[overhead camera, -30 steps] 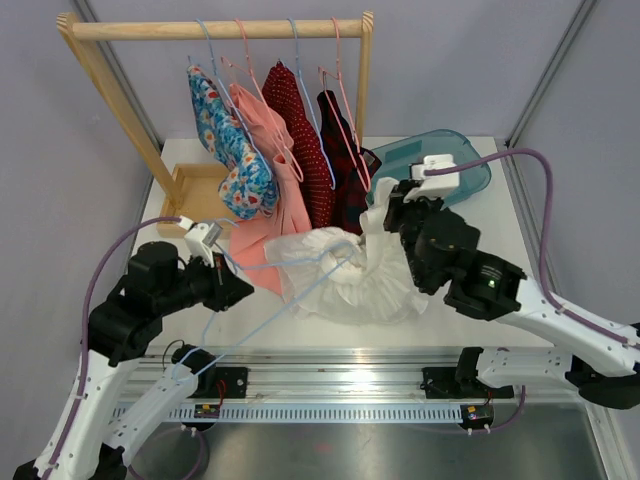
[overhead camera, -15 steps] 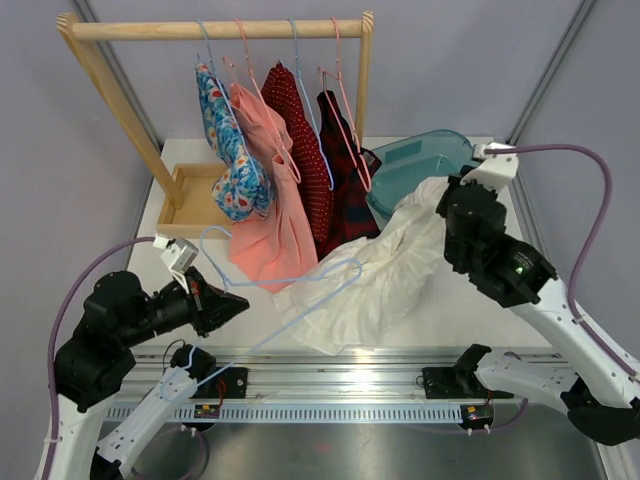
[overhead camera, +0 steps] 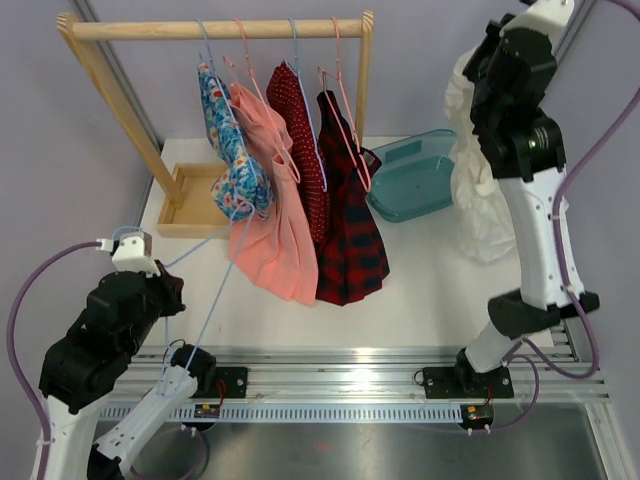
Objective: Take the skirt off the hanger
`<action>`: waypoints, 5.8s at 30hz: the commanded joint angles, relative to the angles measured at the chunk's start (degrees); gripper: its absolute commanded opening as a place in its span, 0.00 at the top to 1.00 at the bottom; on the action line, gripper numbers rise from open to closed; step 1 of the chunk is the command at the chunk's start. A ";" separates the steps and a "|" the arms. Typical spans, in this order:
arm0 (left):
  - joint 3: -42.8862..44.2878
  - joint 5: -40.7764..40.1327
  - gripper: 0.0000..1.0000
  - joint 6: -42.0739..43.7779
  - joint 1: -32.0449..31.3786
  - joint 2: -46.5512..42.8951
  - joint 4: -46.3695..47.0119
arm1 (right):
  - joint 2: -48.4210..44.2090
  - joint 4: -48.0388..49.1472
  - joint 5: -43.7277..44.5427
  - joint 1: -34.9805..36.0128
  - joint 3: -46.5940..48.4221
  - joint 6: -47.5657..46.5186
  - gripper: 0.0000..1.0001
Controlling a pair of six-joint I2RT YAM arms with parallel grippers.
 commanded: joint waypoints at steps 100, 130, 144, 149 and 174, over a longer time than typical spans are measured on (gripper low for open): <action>55.34 -14.98 0.27 12.47 2.69 68.52 25.68 | -57.50 7.89 -51.95 -11.19 -84.85 22.41 0.01; 60.44 -16.56 0.50 11.05 1.11 72.47 27.97 | -58.55 7.45 -52.13 -11.19 -85.82 22.06 0.00; 64.75 -21.31 1.00 13.68 0.84 68.62 25.69 | -57.67 8.85 -53.53 -11.19 -84.50 21.88 0.00; 69.41 -21.40 1.00 14.83 0.05 63.79 22.00 | -56.18 13.40 -57.38 -11.19 -77.57 22.58 0.00; 55.88 -15.95 1.00 5.69 -3.55 50.16 16.63 | -8.29 12.36 -31.30 48.92 -29.40 0.62 0.01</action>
